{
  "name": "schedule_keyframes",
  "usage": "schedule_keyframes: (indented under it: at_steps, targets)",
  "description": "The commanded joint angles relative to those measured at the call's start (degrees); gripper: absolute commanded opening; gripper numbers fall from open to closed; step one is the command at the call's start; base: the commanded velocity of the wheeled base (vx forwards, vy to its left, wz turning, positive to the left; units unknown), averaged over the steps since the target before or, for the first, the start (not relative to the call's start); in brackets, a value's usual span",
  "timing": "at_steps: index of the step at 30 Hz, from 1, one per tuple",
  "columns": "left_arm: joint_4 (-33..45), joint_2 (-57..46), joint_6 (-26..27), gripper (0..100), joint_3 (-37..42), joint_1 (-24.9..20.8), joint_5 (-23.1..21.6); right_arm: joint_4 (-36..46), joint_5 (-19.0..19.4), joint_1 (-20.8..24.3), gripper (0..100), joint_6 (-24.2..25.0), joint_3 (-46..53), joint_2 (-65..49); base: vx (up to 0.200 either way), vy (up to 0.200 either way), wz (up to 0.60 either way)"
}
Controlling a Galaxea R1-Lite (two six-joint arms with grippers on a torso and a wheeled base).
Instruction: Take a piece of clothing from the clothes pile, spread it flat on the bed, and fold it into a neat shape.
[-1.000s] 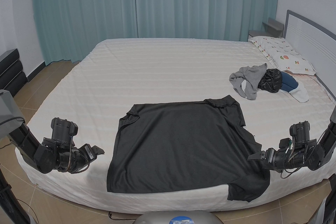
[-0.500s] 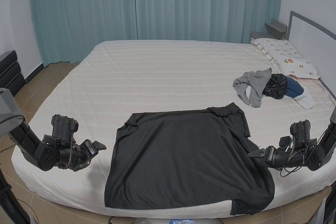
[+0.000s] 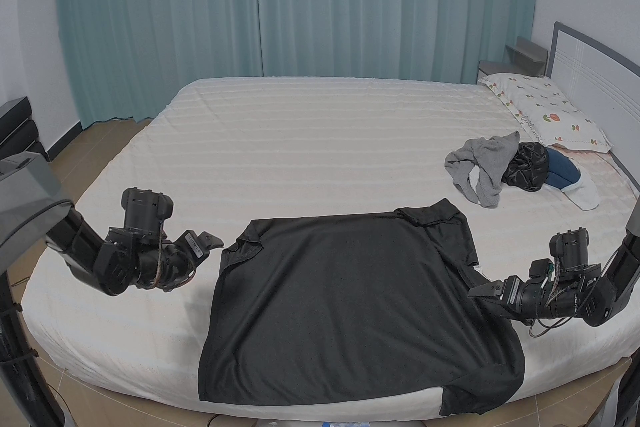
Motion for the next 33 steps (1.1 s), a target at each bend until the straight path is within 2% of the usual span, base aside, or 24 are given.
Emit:
schedule_keyframes:
  at_steps: [1, 4, 6, 10, 25, 29, 30, 33]
  targets:
    - [0.0, 11.5, 0.1, 100, -11.5, -2.9, 0.0, -1.1, 0.0, 0.5, 100, 1.5, 0.2, 0.6, 0.0, 0.0, 0.0]
    - [0.1, 15.2, 0.2, 100, -17.2, -3.0, -0.1, -1.1, 0.1, 0.7, 100, 2.2, 0.1, 0.6, 0.0, 0.0, 0.0]
    - [0.2, 18.9, 0.1, 100, -24.0, -3.2, -0.4, -1.1, 0.1, 0.7, 100, 2.3, 0.1, 0.6, 0.0, 0.0, 0.0]
    - [1.9, 22.1, 0.0, 100, -29.8, -3.3, -0.4, -1.1, 0.1, 1.0, 100, 2.3, 0.3, 0.6, 0.0, 0.0, 0.0]
    - [3.1, 26.0, -0.7, 100, -33.5, -4.2, -0.5, -2.2, 0.0, 0.7, 100, 2.4, -0.4, 3.0, 0.0, 0.0, 0.0]
    - [3.4, 27.9, -0.7, 100, -36.6, -4.0, 0.1, -3.4, 0.0, 0.9, 100, 2.5, -0.1, 2.9, 0.0, 0.0, 0.0]
    - [3.5, 28.3, -0.7, 0, -37.2, -3.8, 0.1, -3.5, 0.0, 0.9, 100, 2.5, -0.1, 2.9, 0.0, 0.0, 0.0]
    - [3.5, 29.1, -0.7, 0, -38.2, -3.5, 0.1, -3.5, 0.0, 0.9, 100, 2.5, -0.1, 3.0, 0.0, 0.0, 0.0]
